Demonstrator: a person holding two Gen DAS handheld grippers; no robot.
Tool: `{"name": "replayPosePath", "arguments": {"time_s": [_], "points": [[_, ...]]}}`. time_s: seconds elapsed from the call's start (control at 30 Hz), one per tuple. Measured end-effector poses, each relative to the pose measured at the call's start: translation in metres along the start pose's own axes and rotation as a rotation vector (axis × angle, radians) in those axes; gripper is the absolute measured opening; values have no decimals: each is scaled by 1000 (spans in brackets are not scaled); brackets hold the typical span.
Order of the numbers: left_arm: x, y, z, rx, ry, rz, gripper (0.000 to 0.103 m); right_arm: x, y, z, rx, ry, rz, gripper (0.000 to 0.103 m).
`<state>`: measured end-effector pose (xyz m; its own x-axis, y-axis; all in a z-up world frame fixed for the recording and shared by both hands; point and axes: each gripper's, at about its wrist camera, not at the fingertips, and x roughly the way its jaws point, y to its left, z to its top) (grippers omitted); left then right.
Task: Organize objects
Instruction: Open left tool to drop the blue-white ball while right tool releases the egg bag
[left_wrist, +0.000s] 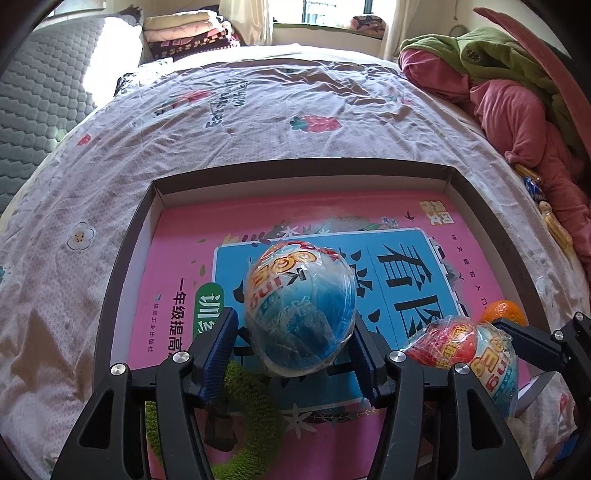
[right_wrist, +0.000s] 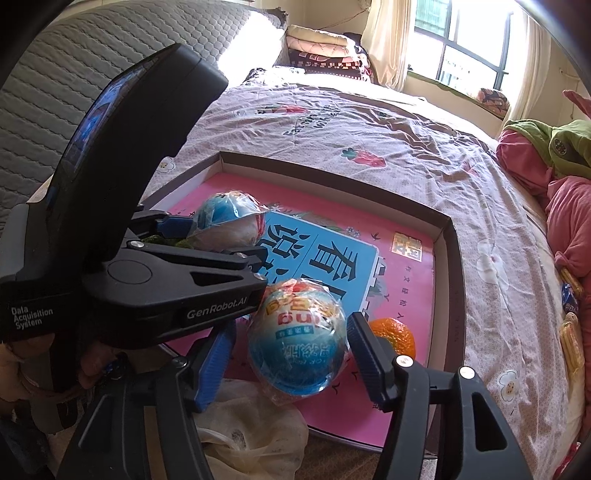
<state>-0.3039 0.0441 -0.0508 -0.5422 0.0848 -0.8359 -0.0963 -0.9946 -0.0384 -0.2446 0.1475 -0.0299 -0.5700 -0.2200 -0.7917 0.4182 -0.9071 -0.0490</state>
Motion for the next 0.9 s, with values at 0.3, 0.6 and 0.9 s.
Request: {"name": "replayPosePath", "arguments": {"time_s": [0.3, 0.6, 0.9], "points": [[-6, 3, -3, -3, -2, 12, 60, -4, 2, 0, -5, -7, -7, 64], [-19, 6, -9, -11, -17, 10, 60, -10, 3, 0, -11, -24, -7, 65], [-34, 10, -12, -20, -37, 9, 60, -16, 3, 0, -15, -39, -7, 67]]}}
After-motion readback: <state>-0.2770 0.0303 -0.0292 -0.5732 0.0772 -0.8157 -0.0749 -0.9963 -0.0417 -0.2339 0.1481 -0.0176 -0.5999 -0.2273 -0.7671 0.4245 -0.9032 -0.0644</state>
